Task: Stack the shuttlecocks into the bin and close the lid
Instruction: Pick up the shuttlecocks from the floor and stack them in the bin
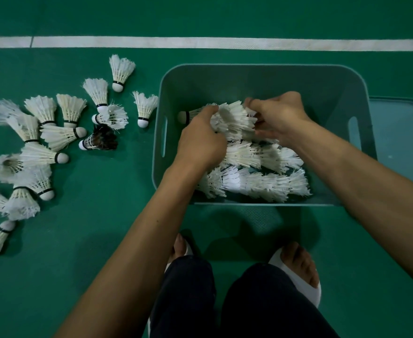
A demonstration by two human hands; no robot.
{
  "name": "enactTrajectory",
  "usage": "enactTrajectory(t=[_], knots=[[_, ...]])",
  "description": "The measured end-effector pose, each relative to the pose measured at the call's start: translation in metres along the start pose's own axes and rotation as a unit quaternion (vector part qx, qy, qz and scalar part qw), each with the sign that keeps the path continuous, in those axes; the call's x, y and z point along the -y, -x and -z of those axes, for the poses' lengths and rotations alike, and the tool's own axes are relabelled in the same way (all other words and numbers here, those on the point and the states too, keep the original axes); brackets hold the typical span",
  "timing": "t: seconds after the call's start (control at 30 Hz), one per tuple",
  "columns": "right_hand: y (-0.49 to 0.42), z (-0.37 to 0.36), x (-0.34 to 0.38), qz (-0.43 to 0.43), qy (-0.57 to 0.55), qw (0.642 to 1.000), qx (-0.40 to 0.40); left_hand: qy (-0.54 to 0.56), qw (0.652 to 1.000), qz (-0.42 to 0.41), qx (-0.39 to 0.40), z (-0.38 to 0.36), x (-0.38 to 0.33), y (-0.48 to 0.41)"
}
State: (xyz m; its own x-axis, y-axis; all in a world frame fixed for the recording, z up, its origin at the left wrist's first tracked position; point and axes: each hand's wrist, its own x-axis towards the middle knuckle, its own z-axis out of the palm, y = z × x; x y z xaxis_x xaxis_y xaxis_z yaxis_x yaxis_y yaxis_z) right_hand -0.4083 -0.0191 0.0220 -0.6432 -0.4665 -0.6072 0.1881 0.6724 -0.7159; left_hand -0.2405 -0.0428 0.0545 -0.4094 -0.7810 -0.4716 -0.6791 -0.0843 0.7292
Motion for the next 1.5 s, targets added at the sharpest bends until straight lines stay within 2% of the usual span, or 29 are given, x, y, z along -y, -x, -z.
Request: enactTrajectory(t=[0.17, 0.27, 0.43, 0.57, 0.73, 0.87, 0.97, 1.03, 1.1, 1.2, 1.27, 1.4, 1.5], knots=[[0.006, 0.018, 0.000, 0.054, 0.107, 0.990, -0.073, -0.017, 1.000, -0.013, -0.006, 0.007, -0.003, 0.002], [0.031, 0.029, 0.005, 0.129, 0.139, 0.976, -0.110, -0.033, 0.999, -0.035, -0.026, 0.015, -0.007, 0.012], [0.090, 0.017, 0.033, 0.222, 0.210, 0.949, -0.082, -0.044, 0.991, -0.105, -0.076, 0.040, -0.006, 0.043], [0.126, -0.024, 0.057, 0.295, 0.200, 0.932, -0.060, -0.002, 0.970, -0.154, -0.187, 0.069, 0.005, 0.064], [0.142, -0.077, 0.078, 0.367, 0.211, 0.906, 0.000, 0.033, 0.961, -0.077, -0.262, 0.103, 0.050, 0.056], [0.129, -0.124, 0.099, 0.373, 0.254, 0.887, 0.096, -0.027, 0.963, 0.033, -0.266, 0.132, 0.105, 0.018], [0.106, -0.168, 0.117, 0.384, 0.340, 0.844, 0.156, -0.157, 0.949, 0.089, -0.257, 0.150, 0.146, -0.018], [0.087, -0.199, 0.128, 0.363, 0.411, 0.816, 0.184, -0.249, 0.938, 0.083, -0.227, 0.160, 0.169, -0.039], [0.069, -0.222, 0.134, 0.338, 0.498, 0.771, 0.208, -0.318, 0.931, 0.050, -0.173, 0.163, 0.186, -0.055], [0.048, -0.240, 0.133, 0.289, 0.635, 0.690, 0.191, -0.326, 0.935, 0.022, -0.137, 0.163, 0.201, -0.062], [0.035, -0.251, 0.127, 0.259, 0.676, 0.659, 0.203, -0.304, 0.940, 0.024, -0.155, 0.165, 0.208, -0.059], [0.024, -0.257, 0.125, 0.242, 0.677, 0.664, 0.204, -0.322, 0.925, -0.050, -0.197, 0.173, 0.203, -0.052], [0.025, -0.256, 0.130, 0.263, 0.657, 0.674, 0.212, -0.320, 0.935, -0.079, -0.134, 0.175, 0.186, -0.066]])
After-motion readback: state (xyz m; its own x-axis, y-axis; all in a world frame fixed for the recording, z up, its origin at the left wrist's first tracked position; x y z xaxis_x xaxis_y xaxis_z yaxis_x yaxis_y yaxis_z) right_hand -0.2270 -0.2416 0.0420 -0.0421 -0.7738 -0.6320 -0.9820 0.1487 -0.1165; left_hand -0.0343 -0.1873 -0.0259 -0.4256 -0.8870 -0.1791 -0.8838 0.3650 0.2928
